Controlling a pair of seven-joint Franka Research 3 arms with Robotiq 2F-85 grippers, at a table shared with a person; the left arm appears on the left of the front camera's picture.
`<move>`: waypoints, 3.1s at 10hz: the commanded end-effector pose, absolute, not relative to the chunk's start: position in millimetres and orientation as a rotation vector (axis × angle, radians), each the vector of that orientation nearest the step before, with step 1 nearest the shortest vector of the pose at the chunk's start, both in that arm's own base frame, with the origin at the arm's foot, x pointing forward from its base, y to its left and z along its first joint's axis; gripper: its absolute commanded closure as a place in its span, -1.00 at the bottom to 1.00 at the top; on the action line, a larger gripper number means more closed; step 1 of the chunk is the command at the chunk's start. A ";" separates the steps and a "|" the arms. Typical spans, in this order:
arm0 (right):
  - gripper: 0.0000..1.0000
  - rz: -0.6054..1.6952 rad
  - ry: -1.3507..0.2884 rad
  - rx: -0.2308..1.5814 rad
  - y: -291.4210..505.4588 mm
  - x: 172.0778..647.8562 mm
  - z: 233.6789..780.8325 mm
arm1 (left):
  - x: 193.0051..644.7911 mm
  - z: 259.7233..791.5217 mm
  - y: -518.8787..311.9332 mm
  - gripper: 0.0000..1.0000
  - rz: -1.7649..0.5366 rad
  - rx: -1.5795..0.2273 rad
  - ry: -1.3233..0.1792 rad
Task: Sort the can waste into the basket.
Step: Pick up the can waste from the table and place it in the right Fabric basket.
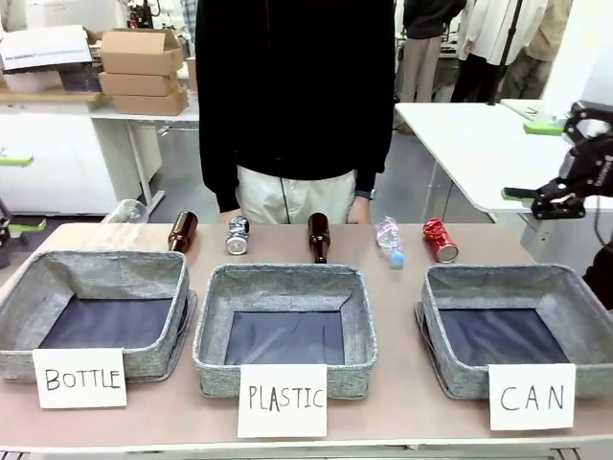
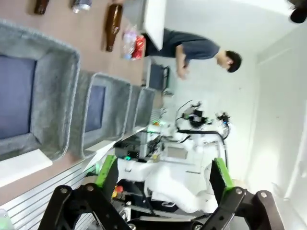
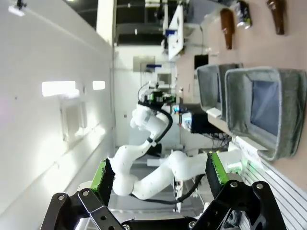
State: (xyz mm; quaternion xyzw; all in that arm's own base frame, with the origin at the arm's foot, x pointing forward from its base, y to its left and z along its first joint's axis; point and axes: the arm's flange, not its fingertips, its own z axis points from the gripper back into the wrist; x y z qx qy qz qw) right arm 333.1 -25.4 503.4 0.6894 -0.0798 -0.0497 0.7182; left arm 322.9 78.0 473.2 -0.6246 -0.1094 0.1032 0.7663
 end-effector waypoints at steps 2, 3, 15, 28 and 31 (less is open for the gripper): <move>-1.00 -0.004 -0.191 1.553 -14.0 322.2 522.1 | 312.9 480.4 65.6 -1.00 0.148 -1.268 -0.199; -1.00 -0.004 -0.191 1.553 -14.0 322.2 522.1 | 312.9 480.4 65.6 -1.00 0.148 -1.268 -0.199; -1.00 0.058 -0.312 0.310 13.5 421.0 509.5 | 312.9 480.4 65.6 -1.00 0.148 -1.268 -0.199; -1.00 -0.110 -0.223 0.040 33.4 647.9 370.4 | 312.9 480.4 65.6 -1.00 0.148 -1.268 -0.199; -1.00 -0.082 -0.226 0.055 32.8 677.0 331.1 | 312.9 480.4 65.6 -1.00 0.148 -1.268 -0.199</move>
